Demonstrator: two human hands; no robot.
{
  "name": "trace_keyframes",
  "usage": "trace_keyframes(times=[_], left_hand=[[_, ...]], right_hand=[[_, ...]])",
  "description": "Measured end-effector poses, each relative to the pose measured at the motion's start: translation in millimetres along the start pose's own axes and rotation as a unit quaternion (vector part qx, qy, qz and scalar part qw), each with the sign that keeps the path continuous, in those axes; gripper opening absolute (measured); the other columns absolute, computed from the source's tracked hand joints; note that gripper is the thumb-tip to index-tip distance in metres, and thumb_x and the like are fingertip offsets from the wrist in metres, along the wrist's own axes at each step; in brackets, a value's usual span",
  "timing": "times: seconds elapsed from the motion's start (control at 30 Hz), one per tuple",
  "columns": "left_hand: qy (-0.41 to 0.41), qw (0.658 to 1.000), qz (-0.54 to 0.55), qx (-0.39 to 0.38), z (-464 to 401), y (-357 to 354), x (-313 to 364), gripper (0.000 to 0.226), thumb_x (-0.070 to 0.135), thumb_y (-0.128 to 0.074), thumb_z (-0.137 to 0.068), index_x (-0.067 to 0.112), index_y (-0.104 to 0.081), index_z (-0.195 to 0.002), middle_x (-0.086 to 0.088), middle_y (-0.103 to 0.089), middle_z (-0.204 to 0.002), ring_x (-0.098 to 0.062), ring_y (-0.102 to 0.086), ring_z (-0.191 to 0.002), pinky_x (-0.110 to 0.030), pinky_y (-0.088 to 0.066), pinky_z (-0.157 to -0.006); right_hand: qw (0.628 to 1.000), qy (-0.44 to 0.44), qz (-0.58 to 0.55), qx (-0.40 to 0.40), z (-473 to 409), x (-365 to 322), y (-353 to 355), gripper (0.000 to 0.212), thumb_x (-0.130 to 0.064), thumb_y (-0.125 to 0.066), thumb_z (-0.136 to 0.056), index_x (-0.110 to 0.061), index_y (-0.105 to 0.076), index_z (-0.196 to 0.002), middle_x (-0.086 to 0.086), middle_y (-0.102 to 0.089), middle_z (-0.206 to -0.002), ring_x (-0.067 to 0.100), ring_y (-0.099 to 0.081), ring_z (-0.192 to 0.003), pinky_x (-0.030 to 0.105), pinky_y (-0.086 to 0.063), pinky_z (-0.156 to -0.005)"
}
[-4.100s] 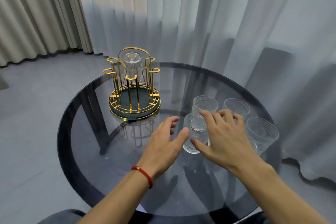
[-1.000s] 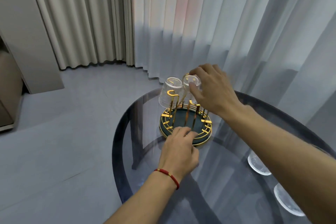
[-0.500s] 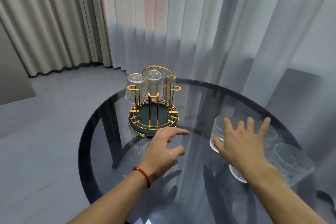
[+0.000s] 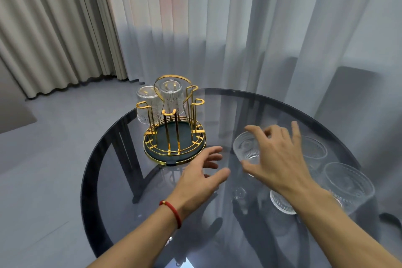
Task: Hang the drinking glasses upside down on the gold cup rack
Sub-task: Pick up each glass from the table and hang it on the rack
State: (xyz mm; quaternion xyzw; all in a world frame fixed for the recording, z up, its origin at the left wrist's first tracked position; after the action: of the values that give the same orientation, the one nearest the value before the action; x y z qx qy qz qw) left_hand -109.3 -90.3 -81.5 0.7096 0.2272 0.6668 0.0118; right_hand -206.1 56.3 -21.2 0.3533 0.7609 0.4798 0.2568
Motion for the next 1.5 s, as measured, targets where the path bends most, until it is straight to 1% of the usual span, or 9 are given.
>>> trace_keyframes(times=[0.17,0.33,0.5,0.63,0.8,0.93,1.1,1.33,1.5], left_hand=[[0.037,0.985,0.161,-0.043,-2,-4,4,0.075,0.059,-0.081,-0.071,0.061,-0.041,-0.134,0.003,-0.052,-0.134,-0.021,-0.065,-0.113,-0.041,-0.062,-0.081],[0.042,0.992,0.114,0.025,7,6,2,0.057,0.035,-0.086,-0.071,0.053,-0.056,-0.116,0.001,-0.062,-0.117,-0.018,-0.064,-0.108,-0.040,-0.063,-0.075],[0.079,0.948,0.303,0.062,4,31,-4,0.057,0.017,-0.081,-0.070,0.023,-0.056,-0.121,-0.026,-0.067,-0.115,-0.039,-0.070,-0.099,-0.051,-0.061,-0.077],[0.091,0.900,0.426,-0.001,2,26,-5,0.053,0.014,-0.075,-0.081,0.016,-0.051,-0.129,-0.022,-0.069,-0.121,-0.042,-0.067,-0.108,-0.058,-0.057,-0.087],[0.033,0.996,-0.006,0.086,-3,55,-10,0.060,0.069,-0.049,-0.085,0.039,-0.051,-0.137,0.003,-0.063,-0.125,-0.019,-0.059,-0.115,-0.036,-0.054,-0.091],[-0.003,0.937,-0.328,0.121,-8,64,-30,0.048,0.039,-0.055,-0.092,0.021,-0.056,-0.136,0.000,-0.053,-0.138,-0.015,-0.039,-0.132,-0.035,-0.036,-0.108],[0.009,0.914,-0.388,0.115,-13,63,-45,0.045,0.028,-0.059,-0.089,0.024,-0.056,-0.134,0.003,-0.050,-0.143,-0.015,-0.035,-0.137,-0.037,-0.034,-0.112],[0.016,0.900,-0.418,0.121,-15,63,-42,0.038,0.026,-0.056,-0.089,0.019,-0.060,-0.127,0.002,-0.051,-0.142,-0.016,-0.038,-0.136,-0.037,-0.043,-0.104],[0.028,0.902,-0.414,0.118,-14,64,-44,0.039,0.025,-0.055,-0.091,0.017,-0.059,-0.129,0.002,-0.048,-0.147,-0.017,-0.033,-0.141,-0.037,-0.043,-0.106]], right_hand=[[0.968,0.141,-0.207,-0.022,16,-42,5,0.089,-0.045,-0.064,-0.067,-0.041,-0.033,-0.151,-0.001,-0.049,-0.110,0.017,-0.052,-0.102,0.038,-0.043,-0.102],[0.917,0.233,-0.315,-0.081,26,-68,-4,0.098,-0.034,-0.079,-0.077,-0.044,-0.023,-0.157,-0.011,-0.050,-0.142,0.010,-0.050,-0.128,0.030,-0.045,-0.105],[0.875,0.035,-0.469,-0.119,15,-43,-19,0.082,-0.064,-0.062,-0.087,-0.051,-0.017,-0.155,-0.018,-0.042,-0.155,-0.001,-0.041,-0.141,0.030,-0.037,-0.115],[0.754,-0.085,-0.626,-0.182,23,-40,-36,0.057,-0.056,-0.057,-0.095,-0.035,-0.042,-0.146,0.000,-0.072,-0.122,0.021,-0.072,-0.107,0.042,-0.062,-0.084],[0.790,-0.123,-0.600,-0.022,3,-18,-8,0.049,-0.049,-0.065,-0.093,-0.041,-0.050,-0.139,0.004,-0.070,-0.118,0.017,-0.074,-0.100,0.035,-0.062,-0.080],[0.825,-0.143,-0.541,0.078,-45,0,27,0.056,-0.053,-0.066,-0.086,-0.043,-0.046,-0.137,-0.001,-0.065,-0.123,0.019,-0.071,-0.104,0.025,-0.057,-0.078],[0.845,-0.178,-0.501,0.063,-140,4,32,0.090,-0.053,-0.077,-0.072,-0.012,-0.044,-0.145,0.012,-0.061,-0.133,0.032,-0.068,-0.111,0.050,-0.056,-0.096],[0.857,-0.139,-0.496,0.001,-217,-25,22,0.072,-0.029,-0.088,-0.076,0.005,-0.058,-0.131,0.020,-0.068,-0.122,0.027,-0.070,-0.101,0.034,-0.060,-0.075],[0.887,-0.098,-0.450,-0.039,-228,-48,13,0.080,-0.029,-0.090,-0.074,0.004,-0.055,-0.138,0.016,-0.064,-0.125,0.030,-0.069,-0.100,0.043,-0.061,-0.088]])
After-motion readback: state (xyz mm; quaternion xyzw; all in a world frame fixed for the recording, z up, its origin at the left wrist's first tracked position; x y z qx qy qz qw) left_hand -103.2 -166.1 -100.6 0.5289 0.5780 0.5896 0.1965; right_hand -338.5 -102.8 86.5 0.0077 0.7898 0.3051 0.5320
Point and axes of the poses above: each hand's wrist, its own z-axis away from the middle knuckle, its own y-axis out of the back of the hand, x = y × z, the point moved 7 cm from there along -z, towards the middle knuckle
